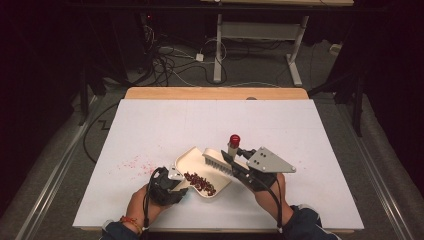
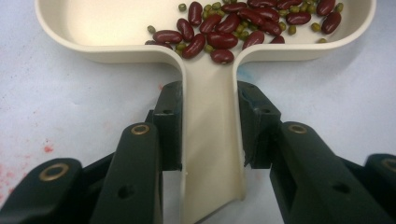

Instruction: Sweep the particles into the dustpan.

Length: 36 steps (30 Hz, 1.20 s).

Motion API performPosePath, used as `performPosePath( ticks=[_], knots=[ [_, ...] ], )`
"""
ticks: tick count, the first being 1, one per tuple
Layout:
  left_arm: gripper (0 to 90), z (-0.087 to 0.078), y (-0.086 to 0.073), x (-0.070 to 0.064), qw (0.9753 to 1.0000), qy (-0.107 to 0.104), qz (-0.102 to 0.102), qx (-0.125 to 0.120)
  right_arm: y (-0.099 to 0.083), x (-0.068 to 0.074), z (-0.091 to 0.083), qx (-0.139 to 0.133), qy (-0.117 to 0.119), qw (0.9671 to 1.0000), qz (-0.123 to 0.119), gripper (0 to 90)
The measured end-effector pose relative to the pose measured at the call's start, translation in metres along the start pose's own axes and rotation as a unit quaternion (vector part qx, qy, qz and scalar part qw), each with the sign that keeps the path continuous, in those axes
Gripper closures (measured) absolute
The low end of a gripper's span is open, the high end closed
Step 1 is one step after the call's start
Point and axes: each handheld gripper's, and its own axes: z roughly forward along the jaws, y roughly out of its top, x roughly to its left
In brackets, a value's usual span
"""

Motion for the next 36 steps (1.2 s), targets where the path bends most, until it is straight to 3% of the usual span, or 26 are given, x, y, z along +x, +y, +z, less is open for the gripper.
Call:
performPosePath(
  ticks=[2,8,12,18,23,26,36],
  knots=[
    [63.5,-0.002,-0.001,0.001,1.0000,-0.003,-0.001,0.001,0.002,-0.006,-0.002,0.003,-0.014,0.9998,-0.012,70.0],
    [63.5,-0.004,-0.002,0.001,1.0000,0.000,0.003,0.009,-0.008,-0.020,0.000,0.025,-0.040,0.9987,-0.017,70.0],
    [63.5,-0.005,-0.002,0.001,0.9999,0.005,0.008,0.011,-0.018,-0.022,0.005,0.045,-0.047,0.9977,-0.016,70.0],
    [63.5,-0.003,-0.002,0.003,0.9999,0.006,0.005,0.014,-0.019,-0.008,0.011,0.053,-0.011,0.9985,-0.001,69.8],
    [63.5,-0.003,-0.003,0.004,0.9999,0.004,0.003,0.013,-0.011,0.007,0.007,0.038,0.028,0.9989,0.003,70.1],
    [63.4,-0.003,-0.003,0.004,0.9999,0.003,0.003,0.012,-0.007,0.010,0.002,0.027,0.019,0.9994,-0.011,70.0],
    [63.4,-0.003,-0.005,0.010,0.9999,-0.002,-0.009,0.008,-0.003,-0.011,-0.005,0.014,-0.006,0.9999,0.000,70.0]
  ],
)
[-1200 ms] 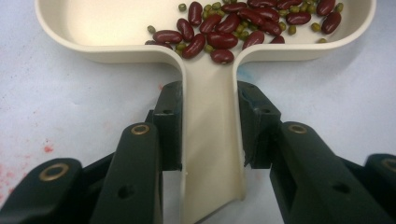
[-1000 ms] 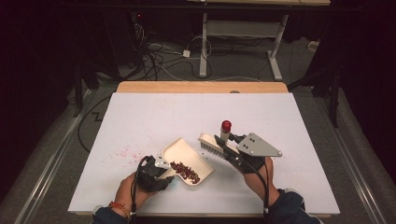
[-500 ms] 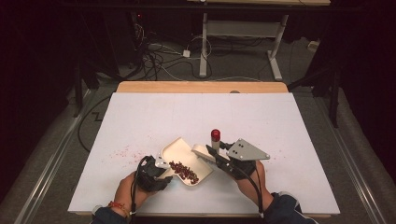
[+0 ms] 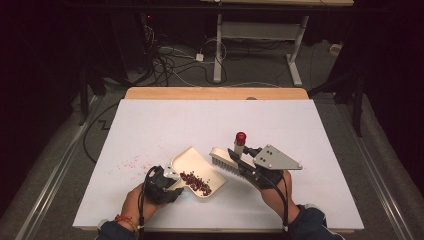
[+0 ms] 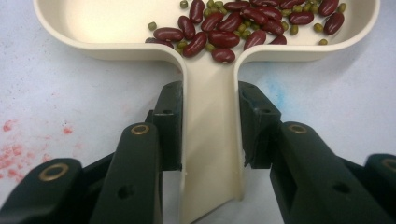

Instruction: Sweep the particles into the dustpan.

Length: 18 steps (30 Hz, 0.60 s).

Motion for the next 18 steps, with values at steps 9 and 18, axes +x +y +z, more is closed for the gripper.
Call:
performPosePath(
  ticks=[9,18],
  knots=[
    [63.5,0.003,0.002,-0.003,0.9998,-0.002,-0.017,-0.009,-0.007,0.015,0.017,0.006,-0.010,0.9997,-0.021,70.0],
    [63.5,0.009,0.010,-0.013,0.9992,0.014,-0.029,-0.024,-0.006,0.032,0.040,0.019,-0.003,0.9997,-0.013,70.0]
  ],
)
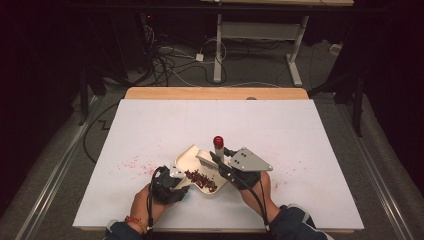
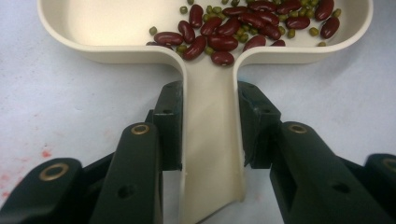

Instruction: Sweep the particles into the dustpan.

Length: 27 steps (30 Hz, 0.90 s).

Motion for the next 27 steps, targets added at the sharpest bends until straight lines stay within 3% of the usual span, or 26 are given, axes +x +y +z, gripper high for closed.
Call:
performPosePath(
  ticks=[4,14,17,27],
  knots=[
    [63.2,0.002,0.001,0.001,0.9999,0.000,-0.015,-0.007,0.005,0.009,0.006,0.008,0.005,0.9999,0.006,70.0],
    [63.5,0.001,0.001,0.006,0.9997,0.010,-0.022,-0.011,0.010,0.024,0.014,0.000,0.028,0.9992,0.027,70.0],
    [63.6,0.000,-0.001,0.011,0.9992,0.009,-0.034,-0.019,0.010,0.022,0.013,-0.005,0.031,0.9990,0.031,70.0],
    [63.5,-0.001,-0.003,0.016,0.9992,0.008,-0.031,-0.021,0.013,0.008,0.005,-0.031,0.035,0.9980,0.042,69.9]
  ],
)
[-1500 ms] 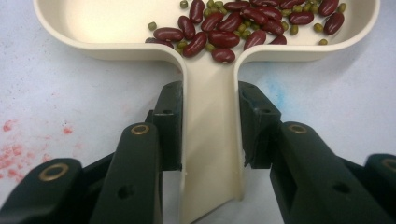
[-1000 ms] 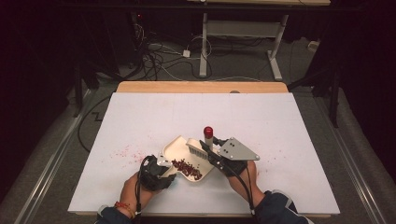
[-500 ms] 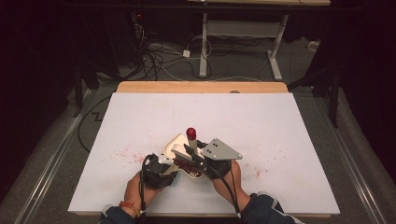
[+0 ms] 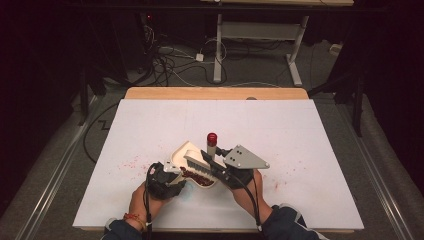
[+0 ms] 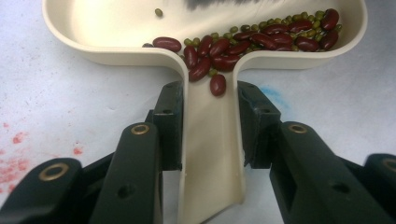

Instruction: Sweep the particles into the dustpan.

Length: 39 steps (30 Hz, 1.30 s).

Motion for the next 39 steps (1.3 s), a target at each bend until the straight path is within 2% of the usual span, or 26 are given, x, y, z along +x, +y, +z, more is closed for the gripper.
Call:
performPosePath(
  ticks=[4,10,14,20,23,30,34,39],
  knots=[
    [63.5,-0.001,-0.002,0.004,1.0000,0.001,-0.004,-0.002,0.004,-0.006,-0.007,-0.002,-0.007,1.0000,-0.007,69.9],
    [63.5,-0.003,-0.005,0.011,0.9999,-0.001,-0.016,-0.002,0.005,-0.019,-0.018,0.006,0.006,0.9999,-0.010,69.8],
    [63.5,-0.006,-0.006,0.015,0.9998,0.001,-0.020,-0.002,0.003,-0.028,-0.028,0.010,-0.001,0.9997,-0.021,69.8],
    [63.5,-0.009,-0.009,0.024,0.9996,0.002,-0.027,-0.004,0.003,-0.042,-0.050,0.009,0.004,0.9996,-0.025,69.8],
    [63.5,-0.009,-0.010,0.026,0.9996,0.003,-0.029,-0.004,0.004,-0.050,-0.062,0.008,-0.002,0.9995,-0.031,69.8],
    [63.5,-0.011,-0.011,0.031,0.9993,0.009,-0.035,-0.006,-0.003,-0.075,-0.090,0.017,-0.013,0.9994,-0.026,69.8],
    [63.5,-0.012,-0.011,0.034,0.9992,0.012,-0.037,-0.006,-0.009,-0.089,-0.104,0.022,-0.014,0.9989,-0.039,69.8],
    [63.5,-0.013,-0.012,0.037,0.9989,0.018,-0.042,-0.007,-0.019,-0.106,-0.117,0.036,-0.017,0.9988,-0.030,69.7]
  ],
)
